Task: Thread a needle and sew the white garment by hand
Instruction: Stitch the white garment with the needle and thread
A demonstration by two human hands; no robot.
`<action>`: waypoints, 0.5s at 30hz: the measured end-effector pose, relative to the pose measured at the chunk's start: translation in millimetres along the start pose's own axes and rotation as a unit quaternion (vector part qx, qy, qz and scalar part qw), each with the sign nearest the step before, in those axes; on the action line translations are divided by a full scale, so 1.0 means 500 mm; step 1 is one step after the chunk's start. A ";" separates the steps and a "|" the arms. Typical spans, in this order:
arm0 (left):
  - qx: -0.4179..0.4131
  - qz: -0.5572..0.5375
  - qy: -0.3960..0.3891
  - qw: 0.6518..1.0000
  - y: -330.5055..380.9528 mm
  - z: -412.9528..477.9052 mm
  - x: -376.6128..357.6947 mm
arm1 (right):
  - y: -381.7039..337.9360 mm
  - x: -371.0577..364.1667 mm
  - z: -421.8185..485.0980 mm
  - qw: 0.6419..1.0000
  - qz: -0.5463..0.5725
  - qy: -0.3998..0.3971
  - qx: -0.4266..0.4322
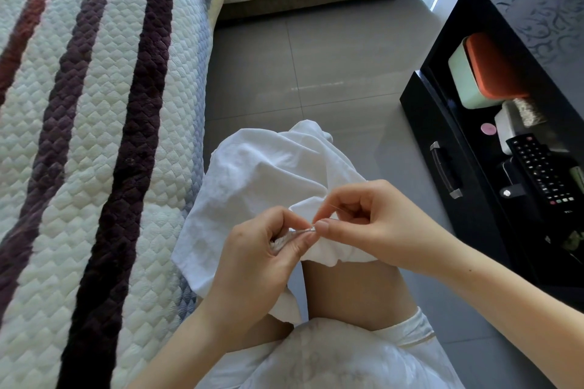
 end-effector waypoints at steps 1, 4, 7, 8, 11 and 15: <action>-0.001 0.003 -0.003 1.000 0.000 0.001 0.001 | 0.000 0.000 0.000 1.000 -0.016 0.005 0.005; 0.006 0.002 -0.026 1.000 -0.001 0.001 0.004 | -0.004 -0.003 -0.001 0.998 -0.057 -0.001 -0.002; 0.024 -0.023 -0.054 0.998 0.002 0.001 0.005 | -0.008 -0.001 0.007 0.996 -0.017 -0.039 -0.078; 0.037 -0.041 -0.052 0.997 0.003 0.002 0.007 | -0.008 0.000 0.011 0.992 0.004 -0.064 -0.110; 0.095 -0.120 -0.054 0.987 0.008 0.009 0.014 | -0.010 0.000 0.020 0.972 0.072 -0.142 -0.175; 0.187 -0.197 -0.060 0.961 0.012 0.020 0.009 | -0.012 -0.005 0.024 0.960 0.091 -0.174 -0.198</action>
Point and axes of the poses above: each hand's wrist, its own z-axis towards the middle knuckle, its own x-axis out of the back of the hand, y = z × x, the point moved 1 cm from there along z, towards the middle knuckle, and after that the axes turned 13 degrees about -x, right-handed, at the moved point
